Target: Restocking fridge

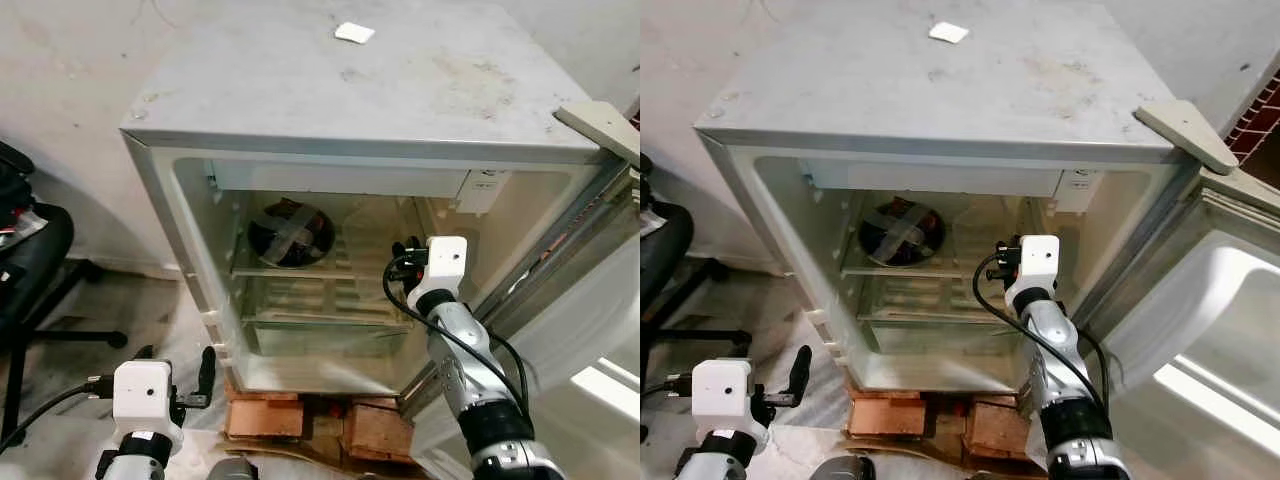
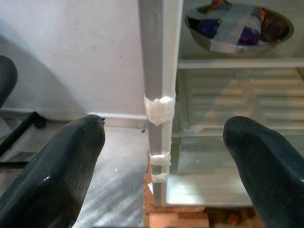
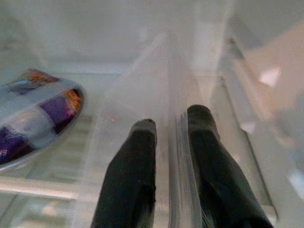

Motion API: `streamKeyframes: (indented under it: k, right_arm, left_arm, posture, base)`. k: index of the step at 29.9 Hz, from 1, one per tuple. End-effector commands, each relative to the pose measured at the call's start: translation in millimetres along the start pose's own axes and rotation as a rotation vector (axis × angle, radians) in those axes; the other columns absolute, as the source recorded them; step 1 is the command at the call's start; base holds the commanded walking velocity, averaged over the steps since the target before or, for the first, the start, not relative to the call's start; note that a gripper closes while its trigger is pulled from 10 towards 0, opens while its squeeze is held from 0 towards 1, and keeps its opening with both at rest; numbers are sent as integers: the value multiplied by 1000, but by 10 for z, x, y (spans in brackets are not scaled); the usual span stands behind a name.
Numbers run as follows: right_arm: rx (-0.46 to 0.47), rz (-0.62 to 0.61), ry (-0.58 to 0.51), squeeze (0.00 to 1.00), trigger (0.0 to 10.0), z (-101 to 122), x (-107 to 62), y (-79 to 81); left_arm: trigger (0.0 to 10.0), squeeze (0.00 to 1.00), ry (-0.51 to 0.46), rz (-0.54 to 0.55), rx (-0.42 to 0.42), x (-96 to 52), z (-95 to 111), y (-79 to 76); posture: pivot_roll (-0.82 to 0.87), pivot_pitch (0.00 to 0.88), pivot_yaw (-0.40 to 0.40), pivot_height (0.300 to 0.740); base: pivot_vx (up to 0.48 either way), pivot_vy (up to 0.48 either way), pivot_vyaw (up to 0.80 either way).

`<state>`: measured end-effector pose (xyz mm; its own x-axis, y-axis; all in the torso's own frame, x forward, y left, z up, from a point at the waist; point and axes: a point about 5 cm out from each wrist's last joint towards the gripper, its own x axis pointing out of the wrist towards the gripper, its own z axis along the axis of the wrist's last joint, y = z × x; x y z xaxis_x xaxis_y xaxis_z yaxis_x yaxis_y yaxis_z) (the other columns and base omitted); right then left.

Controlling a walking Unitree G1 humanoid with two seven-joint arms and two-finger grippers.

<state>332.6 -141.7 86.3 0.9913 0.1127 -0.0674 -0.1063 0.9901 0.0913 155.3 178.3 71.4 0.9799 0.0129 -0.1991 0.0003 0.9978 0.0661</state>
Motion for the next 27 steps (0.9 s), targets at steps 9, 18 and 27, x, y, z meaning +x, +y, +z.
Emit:
streamKeyframes:
  k: [9,18,27]
  right_arm:
    - [0,-34,77,0,10000,-23,237,95]
    - [21,-41,134,600,10000,-3,342,226]
    - [4,-39,128,1000,10000,32,374,273]
  left_arm:
    - [10000,0,18,6,16,-101,48,11]
    - [10000,0,6,14,16,-59,126,-11]
    - [10000,0,7,8,11,-61,139,-49]
  posture:
    - [246,223,-65,740]
    - [267,239,-79,740]
    - [259,242,-84,740]
  base:
    - [0,0,0]
    - [0,0,0]
    - [0,0,0]
